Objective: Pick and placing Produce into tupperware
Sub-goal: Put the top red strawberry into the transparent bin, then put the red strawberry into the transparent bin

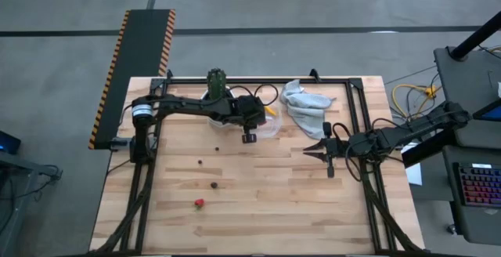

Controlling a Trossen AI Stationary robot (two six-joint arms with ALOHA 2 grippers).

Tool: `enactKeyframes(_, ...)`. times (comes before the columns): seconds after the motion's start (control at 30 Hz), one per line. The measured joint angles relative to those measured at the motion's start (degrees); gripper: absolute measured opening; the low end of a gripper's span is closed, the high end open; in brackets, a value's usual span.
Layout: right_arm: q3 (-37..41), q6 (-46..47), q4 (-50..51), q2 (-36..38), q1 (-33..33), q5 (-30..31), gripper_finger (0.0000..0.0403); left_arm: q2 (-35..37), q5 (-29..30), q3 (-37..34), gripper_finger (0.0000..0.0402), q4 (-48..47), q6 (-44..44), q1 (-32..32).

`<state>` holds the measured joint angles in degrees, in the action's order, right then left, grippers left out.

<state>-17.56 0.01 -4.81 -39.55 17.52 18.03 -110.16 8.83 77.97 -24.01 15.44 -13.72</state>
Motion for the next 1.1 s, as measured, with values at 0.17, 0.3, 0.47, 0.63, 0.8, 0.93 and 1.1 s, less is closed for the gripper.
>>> enactKeyframes(0.17, 0.0, 0.0, 0.1, 0.0, 0.0, 0.0, 0.0038, -0.1, 0.0, 0.0, 0.0, 0.7, 0.0, 0.0)
enactKeyframes(0.3, 0.0, 0.0, 0.1, 0.0, 0.0, 0.0, 0.0038, -0.1, -0.1, -0.3, 0.0, 1.0, 0.0, 0.0)
enactKeyframes(0.47, 0.0, 0.0, 0.1, 0.0, 0.0, -0.2, 0.0038, -0.1, -0.1, -0.8, 0.0, 1.0, 0.0, 0.0)
enactKeyframes(0.63, 0.0, 0.0, 0.1, 0.0, 0.0, -0.2, 0.0038, -0.1, -0.1, -1.4, 0.0, 1.1, 0.0, 0.0)
enactKeyframes(0.8, 0.0, 0.0, 0.1, 0.0, 0.0, -0.2, 0.0038, -0.1, -0.1, -1.5, 0.0, 1.1, 0.0, 0.0)
enactKeyframes(0.93, 0.0, 0.0, 0.1, 0.0, 0.0, -0.2, 0.0038, -0.1, -0.9, -1.4, 0.0003, 1.5, 0.3, 0.0)
enactKeyframes(1.1, 0.0, 0.0, 0.2, 0.0, 0.0, -0.2, 0.0038, -0.1, -2.2, -1.4, 0.004, 1.4, 0.2, 0.0)
